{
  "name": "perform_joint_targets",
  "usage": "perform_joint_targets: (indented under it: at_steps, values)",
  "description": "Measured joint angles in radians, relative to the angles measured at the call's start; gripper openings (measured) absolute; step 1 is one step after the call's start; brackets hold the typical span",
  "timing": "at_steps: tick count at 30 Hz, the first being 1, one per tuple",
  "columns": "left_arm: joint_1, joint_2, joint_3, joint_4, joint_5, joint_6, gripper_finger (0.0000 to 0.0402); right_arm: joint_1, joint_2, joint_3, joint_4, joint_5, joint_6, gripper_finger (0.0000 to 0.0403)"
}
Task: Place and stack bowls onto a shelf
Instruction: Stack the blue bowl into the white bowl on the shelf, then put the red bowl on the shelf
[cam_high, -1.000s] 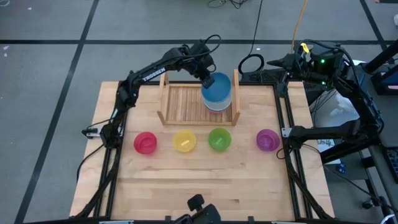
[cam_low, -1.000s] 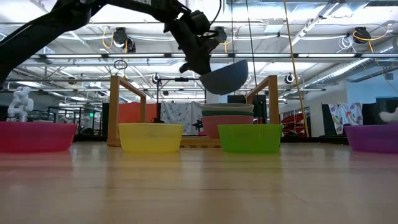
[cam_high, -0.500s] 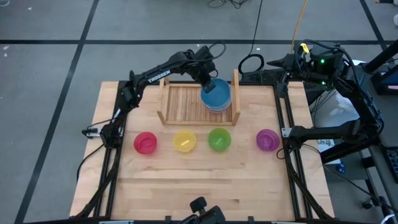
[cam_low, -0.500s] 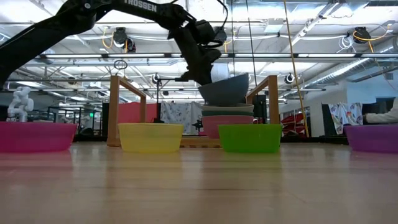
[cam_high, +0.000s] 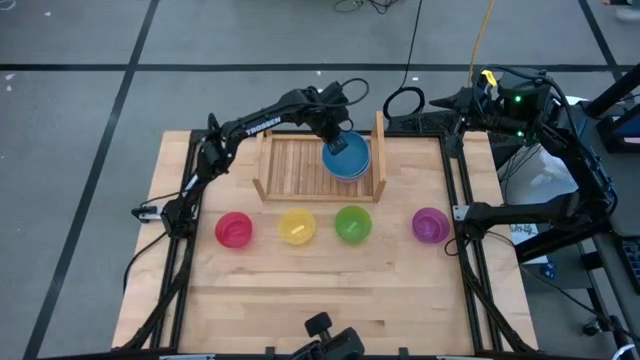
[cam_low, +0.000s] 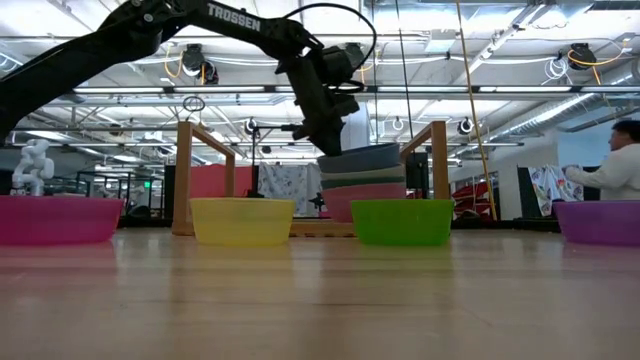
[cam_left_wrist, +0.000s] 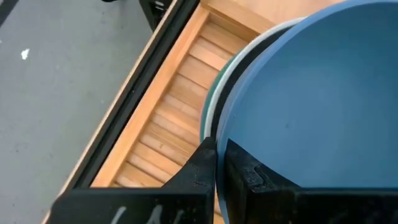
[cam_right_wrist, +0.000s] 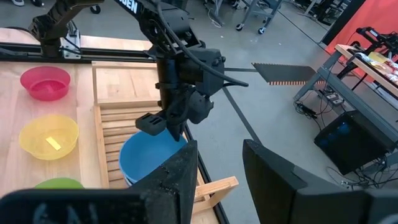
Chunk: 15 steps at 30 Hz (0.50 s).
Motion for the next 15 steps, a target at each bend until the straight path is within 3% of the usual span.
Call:
perform_joint_targets:
  at_steps: [4, 9, 15]
  values:
    - [-0.001, 0.0, 0.0, 0.013, 0.002, 0.035, 0.0014, 0.0, 0.0, 0.0, 0.0, 0.0, 0.0, 0.0121]
    - [-0.011, 0.0, 0.0, 0.023, 0.001, 0.041, 0.0057, 0.0, 0.0, 0.0, 0.0, 0.0, 0.0, 0.0121]
    - [-0.02, 0.0, 0.0, 0.022, -0.014, 0.047, 0.008, 0.0, 0.0, 0.0, -0.001, 0.0, 0.0, 0.0121]
